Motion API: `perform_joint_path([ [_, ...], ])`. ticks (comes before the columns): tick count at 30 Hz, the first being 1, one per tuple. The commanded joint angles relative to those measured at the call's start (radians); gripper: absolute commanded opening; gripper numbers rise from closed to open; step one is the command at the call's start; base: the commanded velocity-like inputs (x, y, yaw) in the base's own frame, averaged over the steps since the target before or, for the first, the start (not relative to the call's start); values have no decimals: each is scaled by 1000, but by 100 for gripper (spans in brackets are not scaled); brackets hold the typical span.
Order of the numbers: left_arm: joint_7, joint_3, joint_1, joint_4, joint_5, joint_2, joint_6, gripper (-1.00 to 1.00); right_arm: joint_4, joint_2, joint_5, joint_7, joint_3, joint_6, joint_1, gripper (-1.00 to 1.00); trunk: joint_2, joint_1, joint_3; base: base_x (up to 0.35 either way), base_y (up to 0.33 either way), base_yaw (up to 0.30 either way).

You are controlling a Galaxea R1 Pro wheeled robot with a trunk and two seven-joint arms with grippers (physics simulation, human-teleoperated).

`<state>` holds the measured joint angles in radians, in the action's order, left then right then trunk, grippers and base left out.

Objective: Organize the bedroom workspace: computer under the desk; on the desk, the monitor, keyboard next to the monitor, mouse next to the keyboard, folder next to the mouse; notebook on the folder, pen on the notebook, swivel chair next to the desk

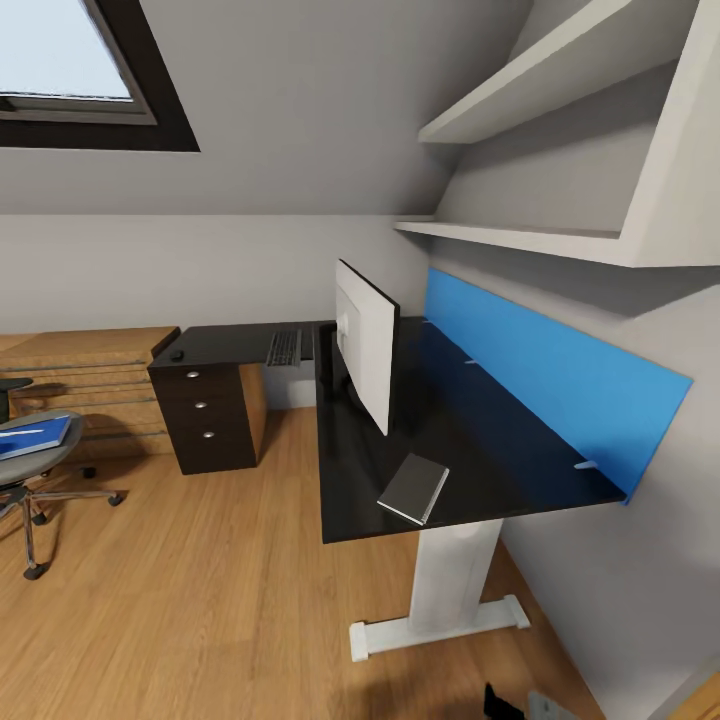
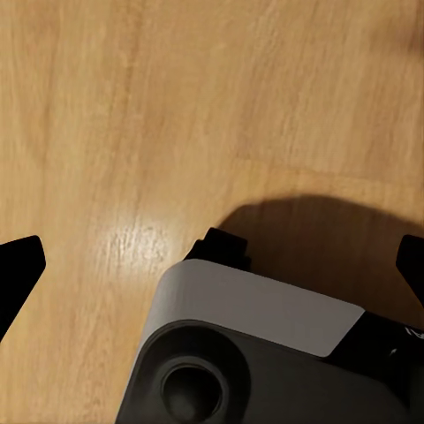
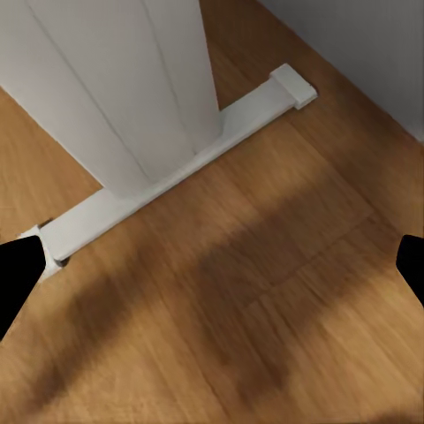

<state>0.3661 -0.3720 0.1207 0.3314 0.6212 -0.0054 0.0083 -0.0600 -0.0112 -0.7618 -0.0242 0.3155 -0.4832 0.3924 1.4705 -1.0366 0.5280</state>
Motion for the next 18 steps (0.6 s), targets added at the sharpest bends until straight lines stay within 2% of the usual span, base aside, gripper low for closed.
perform_joint_path([
  [1,7,-8,1,1,7,1,1,100,-18,-5,-6,-4,9,-2,0,100,1,0,1,0,0,0],
  [4,7,-9,1,1,8,1,1,100,-47,-10,2,-7,10,-1,0,100,1,0,1,0,0,0],
  [5,7,-10,1,1,8,1,1,100,-91,-26,23,-10,11,1,1,100,1,0,1,0,0,0],
  [7,7,-10,1,1,8,1,1,100,-128,-42,46,-15,11,3,2,100,1,0,1,0,0,0],
  [14,7,-9,1,0,9,2,1,100,-257,-70,110,-67,11,26,4,100,1,0,1,0,0,0],
  [16,7,-9,1,-1,9,2,1,100,-307,-78,131,-104,11,58,4,100,1,0,1,0,0,0],
  [17,7,-9,1,-1,9,2,1,100,-451,-89,181,-206,10,189,5,100,1,0,1,0,0,0],
  [18,7,-9,1,-1,9,2,1,100,-483,-90,189,-225,10,220,5,100,1,0,1,0,0,0],
])
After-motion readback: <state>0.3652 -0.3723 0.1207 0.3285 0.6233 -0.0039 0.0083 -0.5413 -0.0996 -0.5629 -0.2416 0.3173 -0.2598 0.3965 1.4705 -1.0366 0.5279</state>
